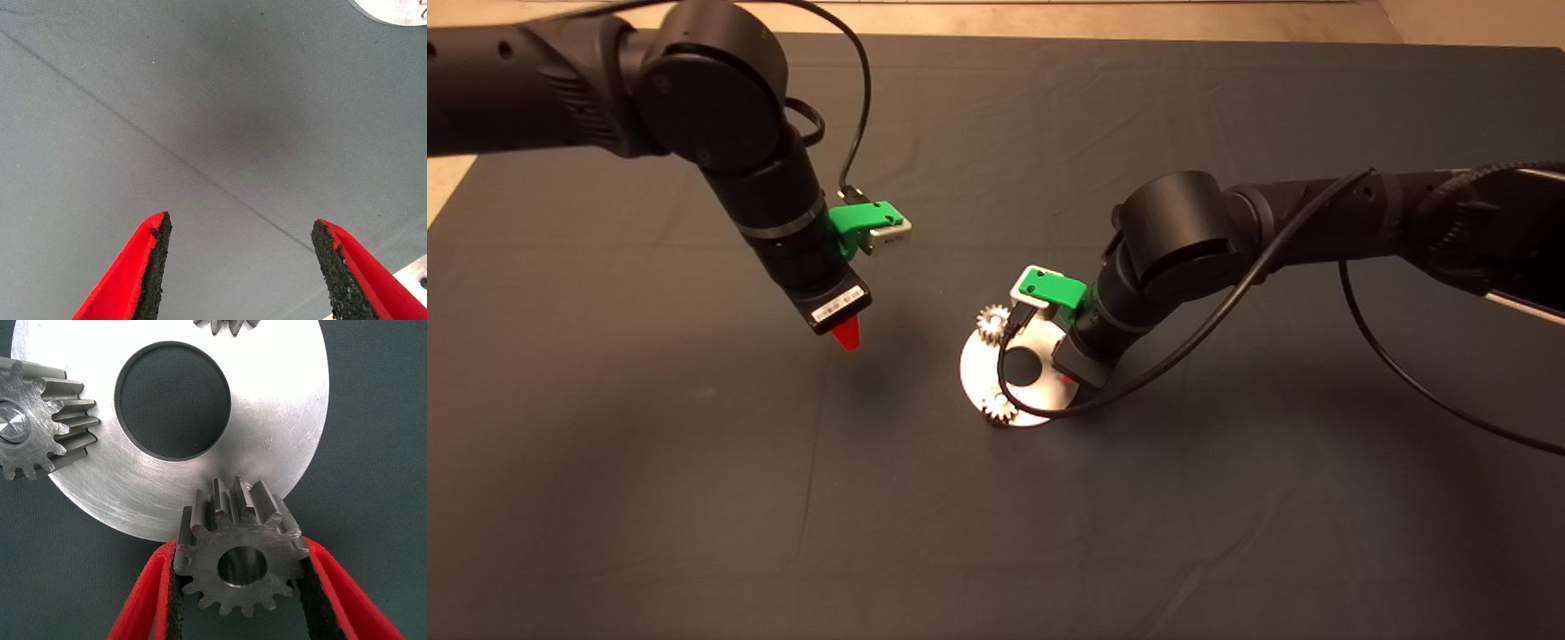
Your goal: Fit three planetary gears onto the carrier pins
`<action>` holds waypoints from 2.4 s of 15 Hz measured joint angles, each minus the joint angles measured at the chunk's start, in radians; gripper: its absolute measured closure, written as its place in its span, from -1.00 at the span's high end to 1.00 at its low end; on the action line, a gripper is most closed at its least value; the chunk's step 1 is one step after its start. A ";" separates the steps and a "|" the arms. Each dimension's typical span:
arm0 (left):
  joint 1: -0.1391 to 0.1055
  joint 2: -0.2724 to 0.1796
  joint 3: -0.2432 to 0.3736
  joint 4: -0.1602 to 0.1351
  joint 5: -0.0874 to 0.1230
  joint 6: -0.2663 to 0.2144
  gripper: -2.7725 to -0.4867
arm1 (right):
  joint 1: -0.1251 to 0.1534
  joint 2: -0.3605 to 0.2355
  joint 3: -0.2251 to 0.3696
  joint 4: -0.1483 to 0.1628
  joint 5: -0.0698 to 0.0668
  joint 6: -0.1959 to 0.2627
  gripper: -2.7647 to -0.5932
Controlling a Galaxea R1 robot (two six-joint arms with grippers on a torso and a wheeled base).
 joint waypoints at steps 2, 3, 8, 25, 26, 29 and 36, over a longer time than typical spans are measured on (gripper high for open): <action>0.000 0.000 0.000 0.000 0.000 0.000 -0.15 | 0.000 0.000 0.000 0.000 0.000 0.000 -0.62; 0.000 0.000 0.000 0.000 0.000 0.000 -0.15 | 0.000 0.000 0.000 0.000 -0.001 -0.001 -0.62; 0.000 0.000 0.000 0.000 0.000 0.000 -0.15 | 0.000 0.001 -0.001 -0.001 -0.001 -0.001 -0.62; 0.000 0.000 0.000 -0.008 0.000 0.000 -0.15 | 0.050 0.009 0.013 0.001 0.000 0.000 -0.62; 0.000 0.000 0.000 -0.008 0.000 0.000 -0.15 | 0.050 0.009 0.013 0.000 0.001 0.000 -0.62; 0.000 0.000 0.000 -0.008 0.000 0.000 -0.15 | 0.050 0.009 0.013 0.000 0.000 -0.001 -0.62; 0.000 0.000 0.000 -0.009 0.000 0.000 -0.15 | 0.050 0.008 0.013 0.000 0.001 -0.004 -0.62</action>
